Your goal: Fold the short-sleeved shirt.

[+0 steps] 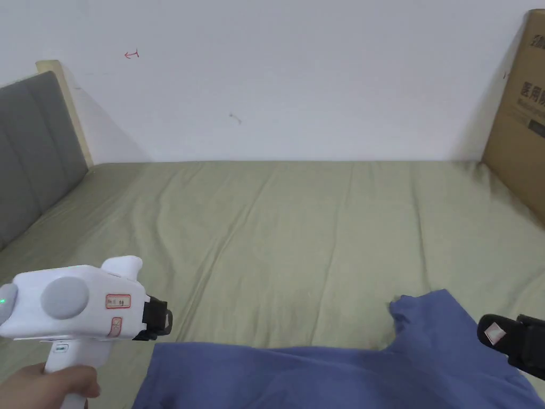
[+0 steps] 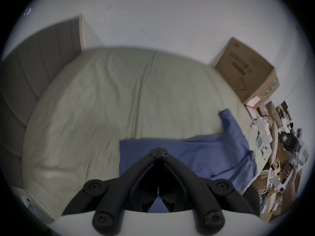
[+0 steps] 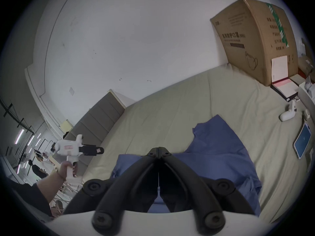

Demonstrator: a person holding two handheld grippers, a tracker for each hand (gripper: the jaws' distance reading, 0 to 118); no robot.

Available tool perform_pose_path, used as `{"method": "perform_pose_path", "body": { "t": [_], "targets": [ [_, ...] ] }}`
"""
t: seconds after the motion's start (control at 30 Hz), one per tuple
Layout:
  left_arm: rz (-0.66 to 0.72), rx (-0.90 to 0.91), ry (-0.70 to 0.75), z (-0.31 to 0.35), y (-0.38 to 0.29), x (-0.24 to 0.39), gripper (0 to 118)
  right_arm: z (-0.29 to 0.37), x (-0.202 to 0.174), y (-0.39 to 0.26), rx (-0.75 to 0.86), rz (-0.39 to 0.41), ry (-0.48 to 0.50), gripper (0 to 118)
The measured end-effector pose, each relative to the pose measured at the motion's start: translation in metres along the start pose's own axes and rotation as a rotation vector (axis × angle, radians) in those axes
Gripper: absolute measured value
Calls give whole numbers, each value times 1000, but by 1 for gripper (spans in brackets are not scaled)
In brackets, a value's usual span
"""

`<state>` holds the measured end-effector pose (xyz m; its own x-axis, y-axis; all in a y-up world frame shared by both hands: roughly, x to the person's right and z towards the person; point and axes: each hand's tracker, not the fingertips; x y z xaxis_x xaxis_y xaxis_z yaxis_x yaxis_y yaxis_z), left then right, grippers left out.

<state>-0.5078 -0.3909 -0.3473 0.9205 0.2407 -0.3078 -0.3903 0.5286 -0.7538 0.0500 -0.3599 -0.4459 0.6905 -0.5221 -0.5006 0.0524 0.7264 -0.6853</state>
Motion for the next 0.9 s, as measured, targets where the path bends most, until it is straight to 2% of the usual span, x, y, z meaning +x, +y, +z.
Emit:
{"method": "perform_pose_path", "body": {
  "t": [0.07, 0.1, 0.13, 0.17, 0.27, 0.4, 0.43, 0.57, 0.6, 0.67, 0.73, 0.77, 0.8, 0.83, 0.87, 0.9],
  "targets": [
    [-9, -32, 50, -29, 1, -14, 78, -9, 8, -5, -32, -5, -27, 0],
    [-21, -42, 77, -42, 2, -21, 92, -14, 15, -6, -55, -25, -30, 0],
    [-25, -72, 69, -57, 2, -28, 92, -18, 22, -8, -77, -47, -33, 0],
    [-30, -73, 65, -72, 2, -37, 113, -23, 29, -10, -89, -71, -40, 0],
    [-32, -109, 120, -105, 1, -49, 112, -34, 48, -15, -116, -123, -45, 0],
    [-28, -196, 217, -150, -12, -65, 113, -42, 50, -16, -133, -92, -95, 0],
    [-1, -184, 142, -155, -16, -68, 117, -44, 51, -15, -137, -89, -98, 0],
    [-64, -145, 232, -155, -24, -49, 118, -55, 61, -6, -145, -80, -124, 0],
    [-70, -145, 241, -152, -22, -46, 118, -60, 61, -2, -143, -55, -140, 0],
    [-76, -128, 230, -141, -22, -41, 105, -77, 76, 11, -135, 13, -193, 0],
    [-149, -69, 240, -124, -24, -28, 63, -100, 93, 28, -144, 24, -237, 0],
    [-176, -53, 233, -117, -25, -22, 31, -112, 102, 37, -154, 24, -256, 6],
    [-194, -54, 207, -111, -24, -17, 2, -127, 111, 47, -171, 16, -285, 39],
    [-193, -71, 163, -107, -24, -13, 2, -141, 117, 54, -194, 20, -321, 77],
    [-185, -66, 171, -100, -25, -7, 2, -159, 127, 63, -240, 33, -351, 102],
    [-185, -64, 146, -96, -23, -4, 2, -177, 135, 67, -302, 35, -372, 106]
  ]
}}
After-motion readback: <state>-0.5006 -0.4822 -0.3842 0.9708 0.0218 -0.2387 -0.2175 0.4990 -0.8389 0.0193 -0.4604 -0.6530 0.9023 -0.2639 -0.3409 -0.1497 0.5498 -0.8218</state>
